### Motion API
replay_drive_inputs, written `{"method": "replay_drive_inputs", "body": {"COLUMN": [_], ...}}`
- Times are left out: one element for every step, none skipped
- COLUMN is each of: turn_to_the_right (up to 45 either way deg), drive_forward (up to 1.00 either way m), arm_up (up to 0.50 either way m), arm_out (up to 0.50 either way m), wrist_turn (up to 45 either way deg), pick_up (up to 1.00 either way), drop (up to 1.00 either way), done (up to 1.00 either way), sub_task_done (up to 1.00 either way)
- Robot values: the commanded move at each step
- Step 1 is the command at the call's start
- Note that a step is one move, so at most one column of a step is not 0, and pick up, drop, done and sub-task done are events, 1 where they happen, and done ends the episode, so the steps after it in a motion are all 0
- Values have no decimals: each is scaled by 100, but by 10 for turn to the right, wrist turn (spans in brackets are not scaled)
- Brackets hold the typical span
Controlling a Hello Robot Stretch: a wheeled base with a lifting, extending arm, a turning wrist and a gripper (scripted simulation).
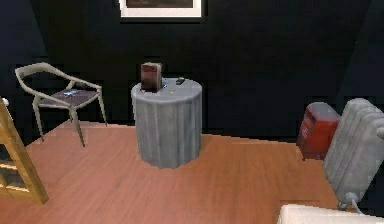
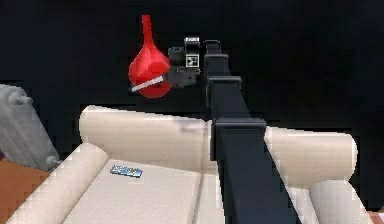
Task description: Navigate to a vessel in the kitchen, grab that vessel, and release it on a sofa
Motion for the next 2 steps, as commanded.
{"method": "replay_drive_inputs", "body": {"turn_to_the_right": [0,0], "drive_forward": [0,0], "arm_up": [0,-40], "arm_out": [0,0], "wrist_turn": [360,0], "pick_up": [0,0], "drop": [0,0], "done": [0,0], "sub_task_done": [0,0]}}
